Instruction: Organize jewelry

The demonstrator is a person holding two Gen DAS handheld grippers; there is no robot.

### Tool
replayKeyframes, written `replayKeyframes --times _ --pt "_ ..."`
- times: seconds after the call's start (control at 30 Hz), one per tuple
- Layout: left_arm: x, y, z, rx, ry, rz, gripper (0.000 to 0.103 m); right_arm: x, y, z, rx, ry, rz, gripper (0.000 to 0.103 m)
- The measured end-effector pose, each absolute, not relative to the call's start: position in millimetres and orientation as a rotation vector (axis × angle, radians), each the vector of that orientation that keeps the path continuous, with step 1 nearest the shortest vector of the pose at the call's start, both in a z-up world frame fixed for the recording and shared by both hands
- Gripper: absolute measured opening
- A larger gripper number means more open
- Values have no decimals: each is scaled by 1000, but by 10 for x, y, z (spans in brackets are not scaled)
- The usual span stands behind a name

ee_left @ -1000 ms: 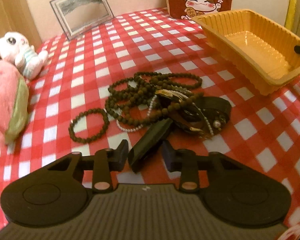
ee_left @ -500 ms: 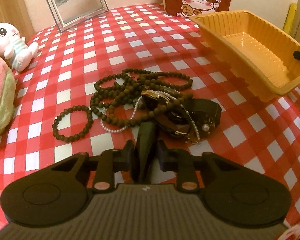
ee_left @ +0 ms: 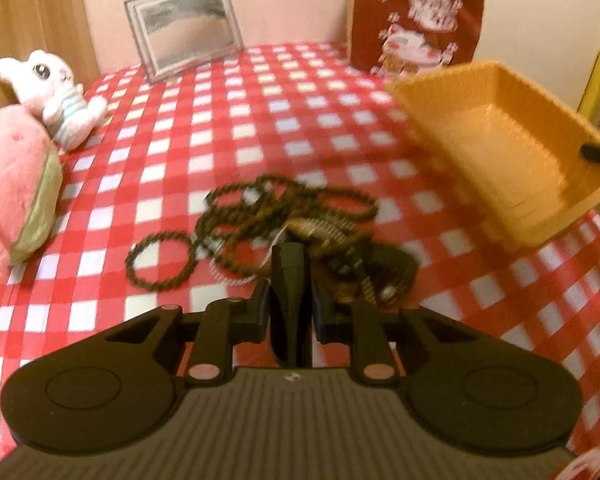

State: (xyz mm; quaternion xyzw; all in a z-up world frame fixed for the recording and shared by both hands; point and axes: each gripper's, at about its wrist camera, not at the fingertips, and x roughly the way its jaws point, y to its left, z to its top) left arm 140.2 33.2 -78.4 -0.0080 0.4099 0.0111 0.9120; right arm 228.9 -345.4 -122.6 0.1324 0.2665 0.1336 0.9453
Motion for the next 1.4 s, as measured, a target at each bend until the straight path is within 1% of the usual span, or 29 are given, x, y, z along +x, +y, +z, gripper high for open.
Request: replayKeyframes --times 0.17,0.33,0.53,0.77,1.03,1.13,1.4 --pt "1564 58 -549 -37 777 -56 19 2294 -3428 -1212 257 540 280 7" --pt "1817 -327 -428 -54 737 -134 19 2298 -3421 -1180 230 533 286 7" --pt "2099 -747 -475 -101 758 -199 19 2302 -3396 -1145 208 532 287 7" --pt "2307 -1027 -627 -153 804 -229 19 2314 -3367 -1136 167 530 295 7" --pt "2509 -1191 -848 -185 881 -210 19 2337 -3375 -1135 150 537 310 6" --pt "2507 -1219 -874 -192 884 -203 19 2343 -3387 -1139 147 538 317 6" --pt "2267 -1066 -603 -207 799 -153 24 2366 -3435 -1154 142 555 340 7"
